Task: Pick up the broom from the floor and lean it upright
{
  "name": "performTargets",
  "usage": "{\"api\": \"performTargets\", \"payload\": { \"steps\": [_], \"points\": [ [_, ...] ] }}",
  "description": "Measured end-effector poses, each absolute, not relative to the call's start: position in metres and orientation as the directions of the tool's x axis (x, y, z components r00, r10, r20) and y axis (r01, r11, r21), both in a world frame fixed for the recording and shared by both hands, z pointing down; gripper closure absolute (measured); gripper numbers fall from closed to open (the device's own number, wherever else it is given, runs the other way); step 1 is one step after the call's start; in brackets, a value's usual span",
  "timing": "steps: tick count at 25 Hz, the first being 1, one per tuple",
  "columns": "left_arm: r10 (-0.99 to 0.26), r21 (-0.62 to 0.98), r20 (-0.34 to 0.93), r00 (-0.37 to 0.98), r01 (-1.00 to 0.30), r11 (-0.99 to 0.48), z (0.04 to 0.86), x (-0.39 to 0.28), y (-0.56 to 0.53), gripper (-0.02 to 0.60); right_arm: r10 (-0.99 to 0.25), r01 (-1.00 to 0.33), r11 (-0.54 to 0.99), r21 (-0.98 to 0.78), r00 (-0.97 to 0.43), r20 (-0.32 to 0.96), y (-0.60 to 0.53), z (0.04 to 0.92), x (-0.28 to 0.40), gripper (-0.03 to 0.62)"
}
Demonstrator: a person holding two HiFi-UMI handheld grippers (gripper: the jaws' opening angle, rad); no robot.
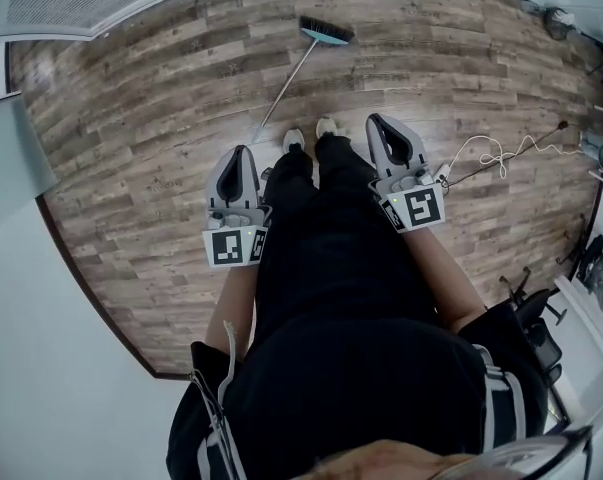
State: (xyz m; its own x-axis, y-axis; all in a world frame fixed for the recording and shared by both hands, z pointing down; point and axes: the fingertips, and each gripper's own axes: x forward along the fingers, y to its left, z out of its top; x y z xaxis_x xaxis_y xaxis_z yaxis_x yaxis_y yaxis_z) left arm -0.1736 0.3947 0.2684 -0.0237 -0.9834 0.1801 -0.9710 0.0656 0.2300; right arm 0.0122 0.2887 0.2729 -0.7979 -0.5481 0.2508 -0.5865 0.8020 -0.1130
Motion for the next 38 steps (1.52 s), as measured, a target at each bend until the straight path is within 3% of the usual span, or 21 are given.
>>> {"api": "performTargets", "payload": {
  "steps": [5, 10, 14, 16, 20, 26, 27, 28, 29, 38],
  "points": [
    [-0.972, 0.230, 0.208, -0.114, -0.960, 0.162, 0.286, -0.184, 0.375, 0.563, -0.389, -0.447, 0.878, -0.170, -0.875, 0.289, 0.268, 0.308, -0.017, 0.574],
    [-0.948, 0.295, 0.266, -0.174, -0.922, 0.252, 0.324, -0.178, 0.366, 0.563, -0.064, -0.100, 0.992, -0.075, -0.923, 0.379, 0.264, 0.363, -0.071, 0.574],
    [-0.931, 0.308, 0.289, -0.222, -0.899, 0.310, 0.358, -0.178, 0.371, 0.563, 0.159, 0.205, 0.978, 0.037, -0.850, 0.503, 0.272, 0.431, -0.104, 0.572],
    [-0.923, 0.317, 0.291, -0.251, -0.885, 0.341, 0.383, -0.183, 0.375, 0.563, 0.222, 0.287, 0.957, 0.029, -0.798, 0.560, 0.272, 0.474, -0.116, 0.572],
    [-0.903, 0.316, 0.306, -0.303, -0.862, 0.397, 0.442, -0.194, 0.381, 0.563, 0.266, 0.322, 0.946, -0.026, -0.732, 0.628, 0.265, 0.563, -0.142, 0.572],
    [-0.891, 0.368, 0.359, -0.277, -0.836, 0.408, 0.517, -0.199, 0.392, 0.563, 0.251, 0.326, 0.944, -0.042, -0.633, 0.732, 0.266, 0.683, -0.183, 0.569],
    [-0.888, 0.373, 0.365, -0.281, -0.829, 0.416, 0.530, -0.203, 0.394, 0.563, 0.263, 0.336, 0.940, -0.059, -0.605, 0.751, 0.270, 0.706, -0.186, 0.540],
    [-0.885, 0.379, 0.366, -0.289, -0.822, 0.425, 0.541, -0.207, 0.394, 0.563, 0.278, 0.352, 0.933, -0.074, -0.574, 0.770, 0.273, 0.729, -0.188, 0.471],
    [-0.883, 0.383, 0.365, -0.296, -0.816, 0.432, 0.552, -0.211, 0.394, 0.563, 0.289, 0.375, 0.923, -0.080, -0.543, 0.788, 0.275, 0.750, -0.189, 0.454],
    [-0.916, 0.371, 0.300, -0.267, -0.852, 0.370, 0.661, -0.245, 0.377, 0.562, 0.338, 0.580, 0.812, -0.061, -0.382, 0.860, 0.283, 0.943, -0.177, 0.454]
  ]
}}
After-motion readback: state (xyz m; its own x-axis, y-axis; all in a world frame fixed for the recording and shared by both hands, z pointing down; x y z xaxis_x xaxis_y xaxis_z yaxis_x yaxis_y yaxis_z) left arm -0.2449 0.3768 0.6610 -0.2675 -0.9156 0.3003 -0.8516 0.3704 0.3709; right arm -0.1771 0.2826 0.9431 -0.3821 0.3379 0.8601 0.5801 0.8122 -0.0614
